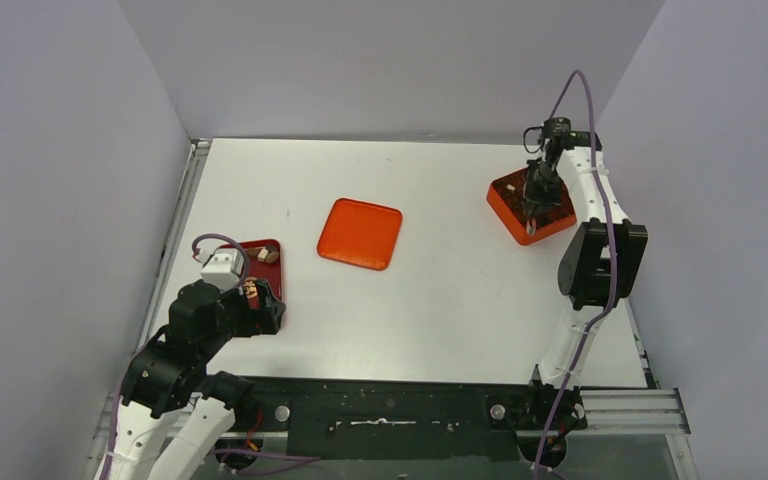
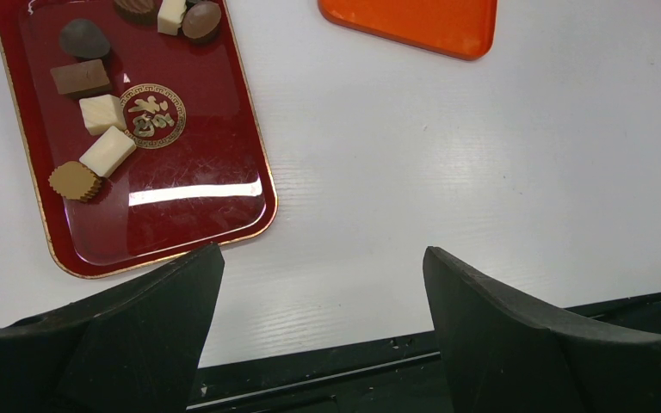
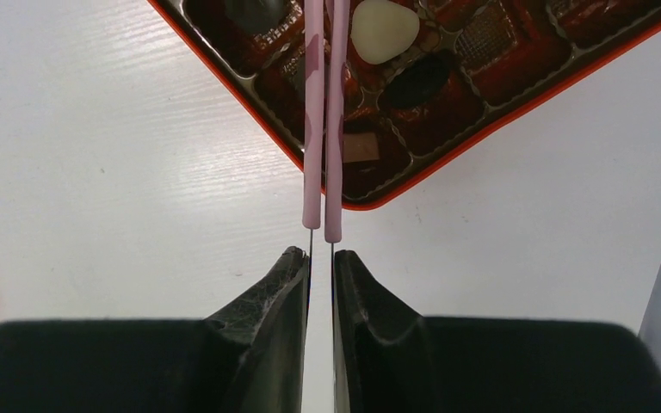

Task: Pack the chocolate
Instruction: Adjust the fake chocolate in the packing box.

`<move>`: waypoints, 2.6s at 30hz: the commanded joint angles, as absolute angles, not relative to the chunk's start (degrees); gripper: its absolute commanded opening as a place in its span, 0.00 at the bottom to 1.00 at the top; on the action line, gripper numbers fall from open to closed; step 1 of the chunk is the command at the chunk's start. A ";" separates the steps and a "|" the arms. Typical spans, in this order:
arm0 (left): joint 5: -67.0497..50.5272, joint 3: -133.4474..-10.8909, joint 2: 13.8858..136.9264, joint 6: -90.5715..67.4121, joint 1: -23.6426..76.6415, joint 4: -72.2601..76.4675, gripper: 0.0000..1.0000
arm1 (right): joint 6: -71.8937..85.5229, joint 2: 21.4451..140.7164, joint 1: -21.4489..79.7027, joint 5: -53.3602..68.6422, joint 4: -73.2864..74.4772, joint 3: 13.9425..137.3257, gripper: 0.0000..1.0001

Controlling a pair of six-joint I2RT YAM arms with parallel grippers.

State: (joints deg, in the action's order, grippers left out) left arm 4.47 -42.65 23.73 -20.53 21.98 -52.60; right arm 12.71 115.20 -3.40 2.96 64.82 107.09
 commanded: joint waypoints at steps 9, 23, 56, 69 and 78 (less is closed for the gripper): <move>4.49 -42.89 22.54 -20.12 22.15 -49.26 0.85 | 12.35 109.00 -2.51 0.32 62.63 108.73 0.14; 3.93 -42.80 23.29 -20.04 22.15 -48.95 0.85 | 11.80 114.29 -4.28 2.26 68.19 113.74 0.33; 4.70 -42.89 22.95 -19.78 22.17 -48.95 0.85 | 14.70 124.29 -1.80 0.77 71.18 119.36 0.30; 5.19 -42.88 21.97 -19.95 22.15 -49.21 0.85 | 14.39 121.77 -1.84 1.66 68.67 118.92 0.22; 5.19 -42.89 21.27 -20.13 22.15 -49.39 0.85 | 14.59 118.24 -2.23 0.26 68.95 119.47 0.19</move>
